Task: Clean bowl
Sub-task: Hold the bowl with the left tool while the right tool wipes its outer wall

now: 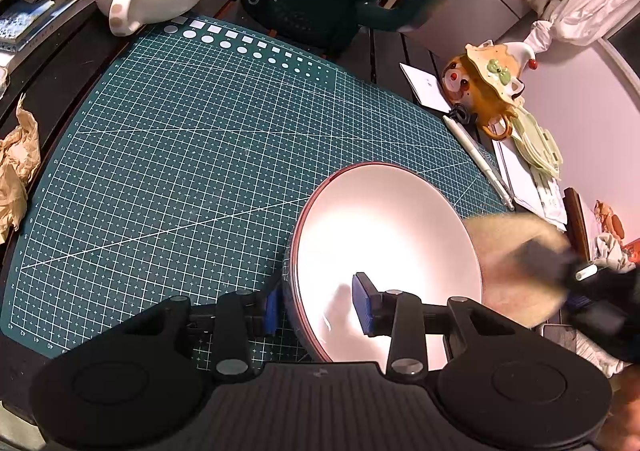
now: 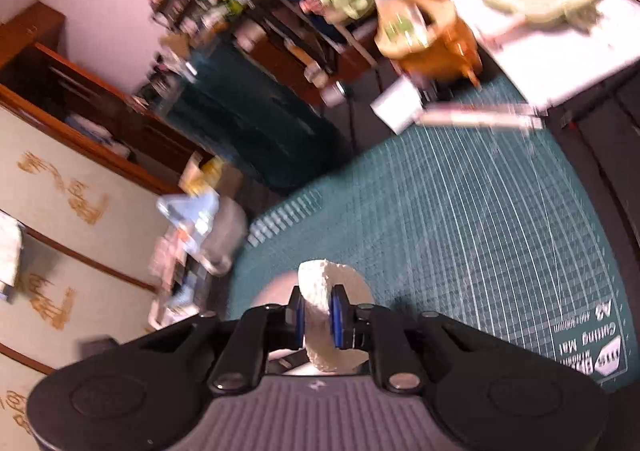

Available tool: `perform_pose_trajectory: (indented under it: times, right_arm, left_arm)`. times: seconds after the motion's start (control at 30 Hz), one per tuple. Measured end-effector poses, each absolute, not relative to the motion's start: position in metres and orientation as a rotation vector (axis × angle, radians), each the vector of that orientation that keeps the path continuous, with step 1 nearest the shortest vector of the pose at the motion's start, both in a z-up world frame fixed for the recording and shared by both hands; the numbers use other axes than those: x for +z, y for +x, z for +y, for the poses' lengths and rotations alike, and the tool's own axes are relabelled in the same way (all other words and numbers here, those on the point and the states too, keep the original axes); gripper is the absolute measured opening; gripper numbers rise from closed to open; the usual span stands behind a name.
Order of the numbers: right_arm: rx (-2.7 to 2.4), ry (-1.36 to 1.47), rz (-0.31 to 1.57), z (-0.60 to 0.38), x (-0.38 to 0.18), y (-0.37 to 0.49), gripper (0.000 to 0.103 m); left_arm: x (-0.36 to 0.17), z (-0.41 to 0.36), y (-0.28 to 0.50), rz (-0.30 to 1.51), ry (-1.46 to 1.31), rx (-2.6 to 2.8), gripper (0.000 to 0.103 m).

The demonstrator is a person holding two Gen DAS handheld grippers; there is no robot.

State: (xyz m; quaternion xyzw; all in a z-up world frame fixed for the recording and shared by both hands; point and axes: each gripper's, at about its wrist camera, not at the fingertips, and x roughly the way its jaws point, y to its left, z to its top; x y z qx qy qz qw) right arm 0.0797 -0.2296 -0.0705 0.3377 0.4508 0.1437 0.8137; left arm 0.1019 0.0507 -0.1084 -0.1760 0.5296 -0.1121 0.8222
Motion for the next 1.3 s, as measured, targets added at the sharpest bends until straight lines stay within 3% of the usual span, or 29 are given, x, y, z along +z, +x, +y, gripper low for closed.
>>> perform_pose_trajectory:
  times: [0.17, 0.37, 0.57, 0.77, 0.9, 1.13, 1.3]
  right_arm:
    - [0.342, 0.754, 0.848, -0.240, -0.044, 0.071, 0.012]
    - [0.292, 0.721, 0.985, -0.229, -0.077, 0.081, 0.012]
    - [0.344, 0.732, 0.844, -0.238, -0.042, 0.072, 0.012]
    - [0.305, 0.729, 0.959, -0.232, -0.070, 0.082, 0.012]
    - [0.345, 0.751, 0.852, -0.239, -0.046, 0.074, 0.012]
    - [0.310, 0.733, 0.932, -0.233, -0.066, 0.081, 0.012]
    - [0.341, 0.747, 0.837, -0.241, -0.044, 0.073, 0.012]
  left_arm:
    - [-0.108, 0.051, 0.102, 1.127, -0.372, -0.239, 0.036]
    - [-0.108, 0.051, 0.102, 1.126, -0.374, -0.239, 0.036]
    - [-0.109, 0.050, 0.103, 1.128, -0.372, -0.237, 0.036]
    - [-0.108, 0.050, 0.102, 1.127, -0.371, -0.237, 0.036]
    - [-0.108, 0.049, 0.102, 1.127, -0.370, -0.237, 0.036]
    - [-0.108, 0.048, 0.102, 1.126, -0.372, -0.237, 0.036]
    - [-0.109, 0.049, 0.101, 1.125, -0.370, -0.236, 0.036]
